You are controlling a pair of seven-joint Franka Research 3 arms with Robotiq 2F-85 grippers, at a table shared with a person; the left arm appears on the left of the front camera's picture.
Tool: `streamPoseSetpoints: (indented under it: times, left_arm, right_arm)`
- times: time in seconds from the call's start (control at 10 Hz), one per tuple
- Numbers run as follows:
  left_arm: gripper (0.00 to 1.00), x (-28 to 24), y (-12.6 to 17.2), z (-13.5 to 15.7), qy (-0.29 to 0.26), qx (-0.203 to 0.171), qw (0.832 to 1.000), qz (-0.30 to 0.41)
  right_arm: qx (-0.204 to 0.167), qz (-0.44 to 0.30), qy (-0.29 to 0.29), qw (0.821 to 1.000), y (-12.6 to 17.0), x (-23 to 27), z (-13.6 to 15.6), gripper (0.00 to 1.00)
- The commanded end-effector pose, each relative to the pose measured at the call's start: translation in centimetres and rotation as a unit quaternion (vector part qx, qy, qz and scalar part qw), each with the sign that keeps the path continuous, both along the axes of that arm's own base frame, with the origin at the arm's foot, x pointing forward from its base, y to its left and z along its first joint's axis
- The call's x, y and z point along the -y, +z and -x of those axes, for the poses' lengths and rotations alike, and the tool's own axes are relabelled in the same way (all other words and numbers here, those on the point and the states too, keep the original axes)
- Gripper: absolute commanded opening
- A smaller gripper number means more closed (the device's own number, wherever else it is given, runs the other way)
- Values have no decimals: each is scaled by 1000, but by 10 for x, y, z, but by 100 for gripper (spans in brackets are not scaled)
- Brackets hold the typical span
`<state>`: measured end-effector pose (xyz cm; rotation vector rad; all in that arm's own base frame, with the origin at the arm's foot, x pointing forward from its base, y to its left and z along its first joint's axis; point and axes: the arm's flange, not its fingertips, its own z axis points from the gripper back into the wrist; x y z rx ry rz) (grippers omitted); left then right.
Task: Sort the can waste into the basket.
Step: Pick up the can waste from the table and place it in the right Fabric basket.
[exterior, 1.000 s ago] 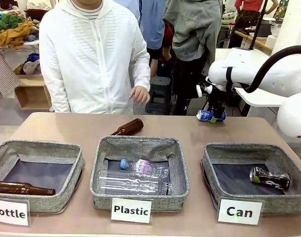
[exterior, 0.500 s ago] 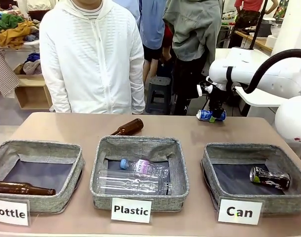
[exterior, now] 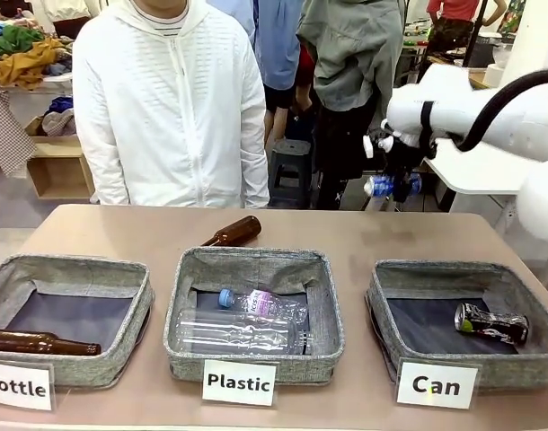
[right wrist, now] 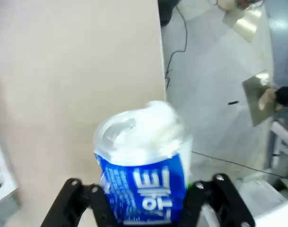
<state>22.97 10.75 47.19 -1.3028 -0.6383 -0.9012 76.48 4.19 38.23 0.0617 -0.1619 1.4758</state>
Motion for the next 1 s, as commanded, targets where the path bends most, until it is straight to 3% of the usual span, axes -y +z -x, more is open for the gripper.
streamPoseSetpoints:
  times: [0.0, 0.2, 0.4, 0.5, 0.7, 0.9]
  left_arm:
    - [100, -1, 1, 1, 1, 2, 1000, 1]
    - [100, -1, 1, 1, 1, 2, 1000, 1]
    - [100, -1, 1, 1, 1, 2, 1000, 1]
    - [100, -1, 1, 1, 1, 2, 1000, 1]
    - [100, -1, 1, 1, 1, 2, 1000, 1]
    - [100, -1, 1, 1, 1, 2, 1000, 1]
  right_arm:
    - [-12, 6, -2, 1000, 53, 3, 138, 0]
    - [-5, 20, 31, 999, 77, 4, 237, 0]
    - [-1, -25, 58, 998, 72, 2, 310, 0]
    - [8, -39, 43, 998, 62, 0, 341, 0]
    - [-7, -47, 39, 998, 32, -10, 382, 0]
    - [-50, -67, 57, 995, 18, -8, 389, 0]
